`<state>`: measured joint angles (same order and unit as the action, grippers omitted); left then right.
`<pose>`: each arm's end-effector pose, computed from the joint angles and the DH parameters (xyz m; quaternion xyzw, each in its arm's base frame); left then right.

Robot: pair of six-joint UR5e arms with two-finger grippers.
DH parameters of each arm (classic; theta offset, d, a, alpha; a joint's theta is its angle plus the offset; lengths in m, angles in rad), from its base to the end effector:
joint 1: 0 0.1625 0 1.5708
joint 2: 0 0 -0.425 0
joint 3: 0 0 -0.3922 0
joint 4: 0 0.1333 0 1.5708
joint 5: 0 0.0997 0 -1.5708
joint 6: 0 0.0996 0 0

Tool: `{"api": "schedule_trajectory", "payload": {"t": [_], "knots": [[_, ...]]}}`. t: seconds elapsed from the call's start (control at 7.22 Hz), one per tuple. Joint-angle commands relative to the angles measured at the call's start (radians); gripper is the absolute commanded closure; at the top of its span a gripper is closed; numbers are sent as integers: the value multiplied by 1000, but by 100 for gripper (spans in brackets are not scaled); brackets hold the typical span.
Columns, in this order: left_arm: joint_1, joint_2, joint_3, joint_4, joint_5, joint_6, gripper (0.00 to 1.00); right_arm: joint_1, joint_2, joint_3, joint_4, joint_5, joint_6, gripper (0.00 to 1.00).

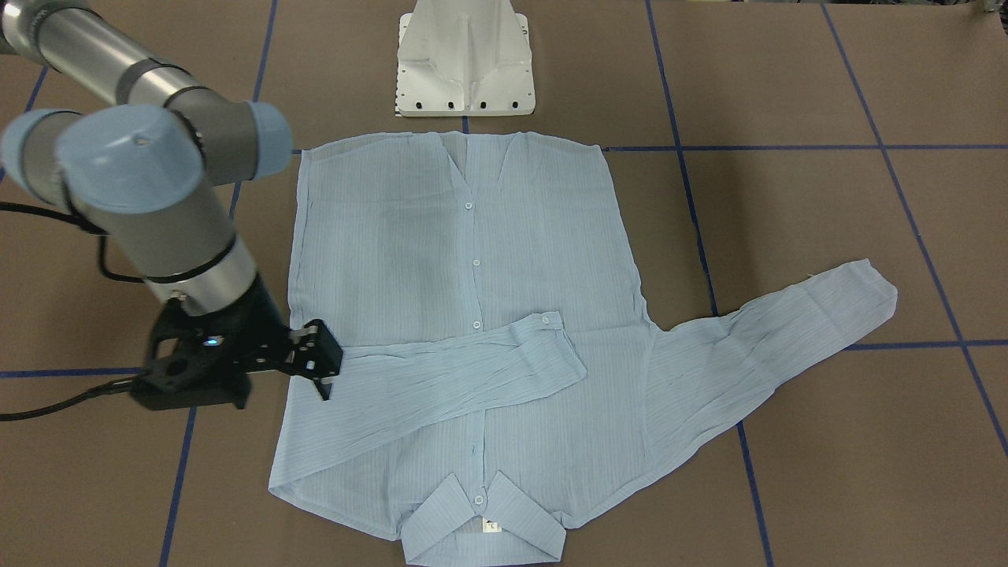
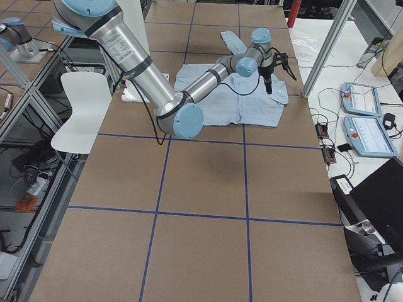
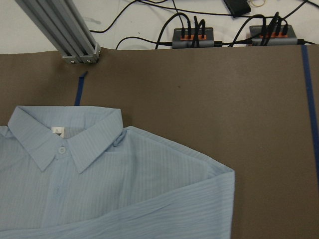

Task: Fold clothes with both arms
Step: 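Raise the right gripper away while the left gripper moves to the other cuff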

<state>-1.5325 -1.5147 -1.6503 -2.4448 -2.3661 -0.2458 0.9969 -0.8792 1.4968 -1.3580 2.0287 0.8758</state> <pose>-0.0436 -0.4870 0.5432 0.3465 0.4020 0.0811 0.8436 -0.3181 -0.6565 0.2494 0.1564 -0.4159 0.0435 0.8948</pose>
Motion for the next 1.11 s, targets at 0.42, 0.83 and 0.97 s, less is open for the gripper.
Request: {"api": "schedule_trajectory", "payload": {"t": [0.42, 0.83, 0.97], "knots": [[362, 31, 85, -213, 318, -486, 0, 301, -375, 167, -24, 217, -380, 0], [472, 34, 280, -457, 393, -585, 6, 302, -411, 209, -24, 214, -371, 0], [506, 60, 280, -473, 407, -592, 6, 302, -414, 209, -24, 214, -371, 0]]}}
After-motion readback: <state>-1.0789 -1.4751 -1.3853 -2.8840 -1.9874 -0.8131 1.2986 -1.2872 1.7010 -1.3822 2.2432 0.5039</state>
